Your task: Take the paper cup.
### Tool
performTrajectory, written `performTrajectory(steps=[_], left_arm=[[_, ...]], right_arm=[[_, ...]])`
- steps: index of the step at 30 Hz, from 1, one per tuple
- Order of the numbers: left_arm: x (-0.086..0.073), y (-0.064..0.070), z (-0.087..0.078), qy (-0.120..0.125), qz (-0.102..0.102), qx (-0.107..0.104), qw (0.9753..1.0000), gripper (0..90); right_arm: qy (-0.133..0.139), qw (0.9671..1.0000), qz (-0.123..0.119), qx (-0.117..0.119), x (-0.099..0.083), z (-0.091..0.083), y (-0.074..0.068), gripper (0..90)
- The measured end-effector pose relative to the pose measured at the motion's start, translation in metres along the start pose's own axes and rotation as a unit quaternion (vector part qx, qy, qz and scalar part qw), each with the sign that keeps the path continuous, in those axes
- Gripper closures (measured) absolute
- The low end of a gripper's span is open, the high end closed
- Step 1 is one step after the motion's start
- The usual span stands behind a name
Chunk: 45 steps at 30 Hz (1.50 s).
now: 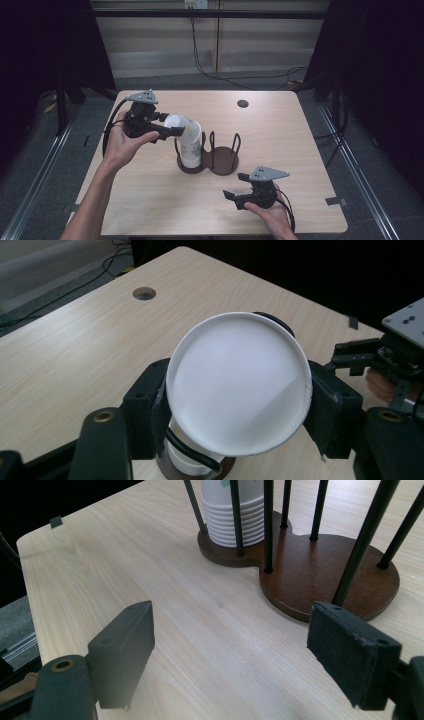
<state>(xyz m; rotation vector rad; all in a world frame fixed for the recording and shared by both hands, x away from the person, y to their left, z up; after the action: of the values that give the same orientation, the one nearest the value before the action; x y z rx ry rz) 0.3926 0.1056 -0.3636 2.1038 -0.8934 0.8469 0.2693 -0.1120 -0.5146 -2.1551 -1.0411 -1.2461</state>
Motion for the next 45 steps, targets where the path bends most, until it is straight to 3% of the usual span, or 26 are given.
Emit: performTrajectory(steps=[13, 19, 25, 34, 35, 43, 44, 45], left_arm=[[-0.016, 0.006, -0.012, 0.022, 0.006, -0.009, 0.9997, 35.9], [-0.025, 0.013, -0.015, 0.018, 0.017, -0.009, 0.9996, 35.9], [-0.039, 0.023, -0.011, 0.007, 0.038, -0.009, 0.9992, 35.9], [-0.056, 0.034, -0.005, 0.004, 0.032, -0.029, 0.9991, 35.8], [-0.059, 0.033, -0.002, -0.001, 0.032, -0.022, 0.9992, 35.8], [-0.071, 0.040, 0.009, -0.012, 0.034, -0.040, 0.9985, 35.8], [-0.075, 0.042, 0.012, -0.012, 0.031, -0.047, 0.9984, 35.8], [-0.075, 0.042, 0.012, -0.012, 0.031, -0.047, 0.9984, 35.8]], right_arm=[[0.001, 1.0000, 0.002, 0.000, 0.000, 0.000, 0.000, 18.5], [0.001, 1.0000, 0.001, 0.001, 0.001, 0.001, 0.000, 18.2], [0.013, 0.9999, 0.001, 0.009, 0.003, 0.000, -0.002, 14.5], [0.024, 0.9993, -0.003, 0.027, 0.007, -0.001, -0.006, 13.5], [0.020, 0.9994, -0.002, 0.030, 0.008, 0.000, -0.006, 13.9], [0.023, 0.9995, -0.001, 0.023, 0.019, 0.001, -0.007, 15.4], [0.032, 0.9987, 0.006, 0.038, 0.026, 0.000, -0.009, 15.4], [0.032, 0.9987, 0.006, 0.038, 0.026, 0.000, -0.009, 15.4]])
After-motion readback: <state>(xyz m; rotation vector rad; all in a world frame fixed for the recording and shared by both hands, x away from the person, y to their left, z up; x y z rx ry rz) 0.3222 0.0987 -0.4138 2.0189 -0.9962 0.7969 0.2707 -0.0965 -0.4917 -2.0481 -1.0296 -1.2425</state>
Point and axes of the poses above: each handheld gripper's, and its own axes: z roughly forward along the jaws, x roughly out of its top, y roughly to its right, the point moved 8 cm from there along z, roughly forward along the jaws, and after that the axes turned 13 degrees about -z, right-handed, at the moved point
